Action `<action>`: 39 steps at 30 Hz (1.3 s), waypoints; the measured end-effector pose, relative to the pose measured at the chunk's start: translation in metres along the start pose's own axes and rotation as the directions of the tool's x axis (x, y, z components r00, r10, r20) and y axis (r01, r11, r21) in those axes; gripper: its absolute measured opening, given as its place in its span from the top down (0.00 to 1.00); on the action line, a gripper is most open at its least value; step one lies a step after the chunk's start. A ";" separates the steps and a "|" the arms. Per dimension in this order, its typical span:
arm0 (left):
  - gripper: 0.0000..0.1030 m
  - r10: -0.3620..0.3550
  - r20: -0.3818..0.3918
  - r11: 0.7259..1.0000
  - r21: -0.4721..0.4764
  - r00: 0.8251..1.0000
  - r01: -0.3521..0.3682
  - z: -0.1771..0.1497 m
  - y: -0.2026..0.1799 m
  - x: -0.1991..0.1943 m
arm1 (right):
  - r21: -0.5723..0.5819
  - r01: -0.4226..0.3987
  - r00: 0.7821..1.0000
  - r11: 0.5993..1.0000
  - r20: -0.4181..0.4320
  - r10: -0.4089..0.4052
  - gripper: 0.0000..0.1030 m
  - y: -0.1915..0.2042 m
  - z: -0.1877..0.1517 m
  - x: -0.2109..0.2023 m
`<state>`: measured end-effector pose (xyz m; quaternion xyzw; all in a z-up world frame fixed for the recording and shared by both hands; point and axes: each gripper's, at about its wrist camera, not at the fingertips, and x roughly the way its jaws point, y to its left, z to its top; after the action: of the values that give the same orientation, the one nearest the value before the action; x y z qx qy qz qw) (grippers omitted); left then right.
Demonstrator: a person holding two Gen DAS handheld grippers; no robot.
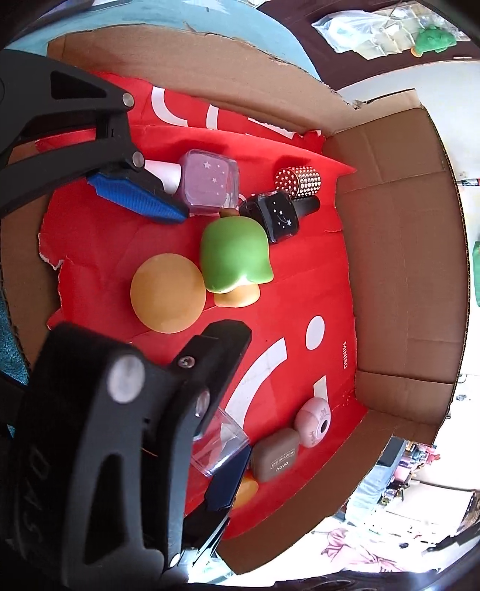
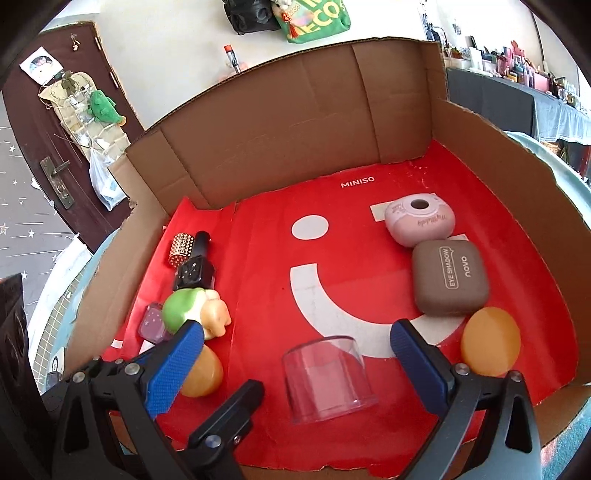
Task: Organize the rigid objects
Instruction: 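Withdraw both open grippers from the box back over the table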
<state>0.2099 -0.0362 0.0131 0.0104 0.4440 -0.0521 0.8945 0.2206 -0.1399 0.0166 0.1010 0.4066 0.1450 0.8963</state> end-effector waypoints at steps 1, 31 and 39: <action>0.23 0.000 -0.001 1.000 0.002 1.000 0.000 0.000 0.000 0.000 | -0.002 -0.007 1.000 1.000 0.008 0.007 0.00 0.000 -0.001 -0.001; 0.20 0.053 0.056 0.997 0.046 0.997 -0.055 -0.010 -0.006 -0.030 | -0.045 -0.012 1.000 0.999 0.028 0.014 0.00 -0.009 -0.006 -0.030; 0.19 0.058 0.075 0.998 0.030 0.996 -0.061 -0.013 -0.006 -0.039 | -0.057 0.028 0.998 0.998 0.065 -0.024 0.00 -0.015 -0.007 -0.046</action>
<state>0.1761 -0.0380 0.0366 0.0363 0.4093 -0.0330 0.9111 0.1891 -0.1695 0.0395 0.0744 0.3744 0.1418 0.9133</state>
